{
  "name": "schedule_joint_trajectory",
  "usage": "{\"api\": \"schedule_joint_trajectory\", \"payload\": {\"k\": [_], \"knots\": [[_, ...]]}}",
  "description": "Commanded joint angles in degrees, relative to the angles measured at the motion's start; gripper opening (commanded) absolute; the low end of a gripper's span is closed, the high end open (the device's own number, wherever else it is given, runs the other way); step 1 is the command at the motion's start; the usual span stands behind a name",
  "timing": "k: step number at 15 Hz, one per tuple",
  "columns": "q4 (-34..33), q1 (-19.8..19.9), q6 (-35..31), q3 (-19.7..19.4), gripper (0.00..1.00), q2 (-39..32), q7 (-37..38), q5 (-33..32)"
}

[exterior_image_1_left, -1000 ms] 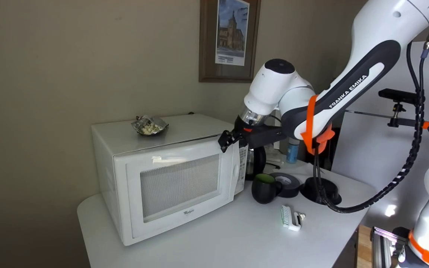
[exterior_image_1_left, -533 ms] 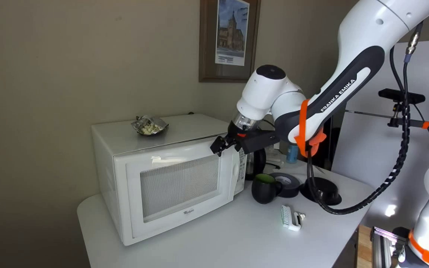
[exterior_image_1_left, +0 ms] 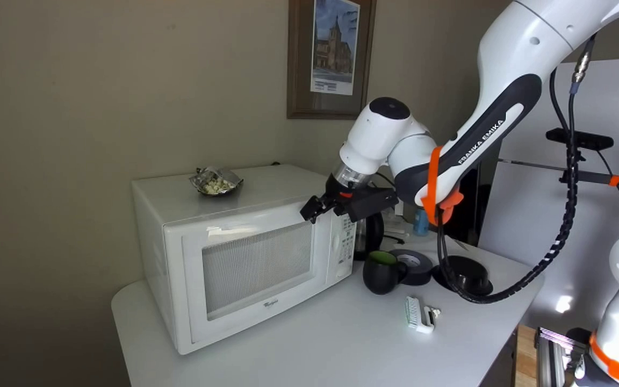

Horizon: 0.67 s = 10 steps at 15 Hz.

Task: Close the microwave door

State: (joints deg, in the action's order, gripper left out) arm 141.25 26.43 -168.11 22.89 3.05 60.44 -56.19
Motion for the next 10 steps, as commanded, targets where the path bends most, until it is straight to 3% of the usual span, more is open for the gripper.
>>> {"api": "schedule_joint_trajectory", "payload": {"k": [1, 5, 10], "knots": [[-5.48, 1.03, -1.23, -0.20, 1.00, -4.01, 4.56, -5.18], [-2.41, -0.44, 2.14, 0.36, 1.00, -1.75, 1.89, -1.18], [1.47, -3.10, 11.02, 0.69, 1.00, 3.70, -9.46, 14.24]]}}
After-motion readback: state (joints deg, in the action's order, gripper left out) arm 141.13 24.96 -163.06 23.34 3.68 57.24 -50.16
